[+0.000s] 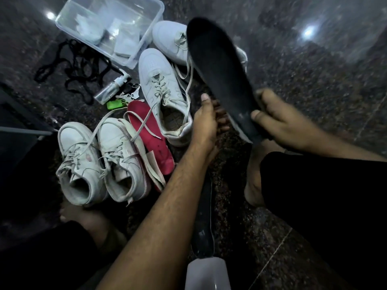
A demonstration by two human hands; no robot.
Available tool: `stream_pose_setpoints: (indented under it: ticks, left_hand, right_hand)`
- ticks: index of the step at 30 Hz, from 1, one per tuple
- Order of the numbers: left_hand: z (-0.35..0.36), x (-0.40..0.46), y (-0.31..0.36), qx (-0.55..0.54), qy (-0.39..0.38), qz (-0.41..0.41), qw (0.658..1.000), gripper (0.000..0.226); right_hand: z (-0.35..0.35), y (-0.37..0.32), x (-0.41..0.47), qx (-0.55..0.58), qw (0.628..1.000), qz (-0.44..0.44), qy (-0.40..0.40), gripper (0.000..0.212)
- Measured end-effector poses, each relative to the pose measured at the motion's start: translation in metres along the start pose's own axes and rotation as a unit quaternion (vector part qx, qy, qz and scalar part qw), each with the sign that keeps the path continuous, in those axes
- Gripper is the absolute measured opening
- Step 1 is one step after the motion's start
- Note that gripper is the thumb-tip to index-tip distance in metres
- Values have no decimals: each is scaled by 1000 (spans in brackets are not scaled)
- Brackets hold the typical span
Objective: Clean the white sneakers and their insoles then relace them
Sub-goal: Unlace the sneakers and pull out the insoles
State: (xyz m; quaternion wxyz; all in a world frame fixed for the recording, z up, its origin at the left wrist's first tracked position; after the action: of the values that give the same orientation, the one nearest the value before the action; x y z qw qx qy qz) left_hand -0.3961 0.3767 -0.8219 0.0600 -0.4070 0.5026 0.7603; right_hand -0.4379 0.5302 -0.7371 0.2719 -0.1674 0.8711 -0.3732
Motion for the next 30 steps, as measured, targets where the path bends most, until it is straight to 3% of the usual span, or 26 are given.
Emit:
stream_pose_setpoints:
  ticks: [2, 4, 7, 8, 11, 13, 16, 18, 20, 24, 27, 30]
  left_hand:
    - [-21, 2, -7, 9, 53, 37, 998, 54]
    - [-31, -8, -9, 114, 61, 64, 990, 44]
    - [-35, -17, -15, 328, 51, 123, 935, 39]
    - [-35, -18, -17, 382, 40, 135, 913, 48]
    - [-34, -22, -20, 530, 13, 120, 839, 83]
    - [-32, -29, -20, 576, 18, 125, 808, 88]
    - [-27, -33, -17, 587, 25, 148, 796, 79]
    - [-23, -32, -10, 566, 32, 176, 805, 72]
    - [-19, -29, 4, 544, 41, 215, 810, 67]
    - [-20, -21, 25, 505, 54, 280, 814, 57]
    - [-24, -21, 30, 479, 64, 316, 817, 51]
    - [-31, -26, 34, 513, 109, 362, 770, 45]
  right_hand:
    - [25, 5, 0, -78, 995, 35, -59, 39]
    - [38, 21, 2, -204, 965, 113, -119, 57]
    - [54, 21, 4, -343, 905, 154, -199, 39]
    - [57, 16, 3, -372, 894, 124, -219, 29]
    - [67, 7, 9, -304, 897, 92, -308, 17]
    - [62, 8, 23, -285, 918, 54, -271, 18]
    - [42, 1, 51, -281, 957, -26, -70, 18]
    - [30, -14, 69, -285, 952, -104, 47, 22]
    - [24, -25, 86, -330, 924, -157, 116, 32]
    - [29, -23, 114, -471, 858, -169, 118, 44]
    - [34, -12, 122, -499, 843, -163, 116, 25]
    - [26, -7, 117, -557, 816, -114, 103, 17]
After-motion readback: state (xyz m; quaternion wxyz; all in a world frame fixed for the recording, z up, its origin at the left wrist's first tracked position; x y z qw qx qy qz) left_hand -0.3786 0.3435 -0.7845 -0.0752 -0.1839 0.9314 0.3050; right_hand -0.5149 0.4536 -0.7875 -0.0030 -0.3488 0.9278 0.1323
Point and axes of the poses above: each hand's wrist, its own x-axis towards the middle knuckle, its own z-axis out of the palm, y = z × x, the point moved 3 cm from there along x, towards the middle knuckle, and after that the axes turned 1 degree about z, right-handed, at the moved point
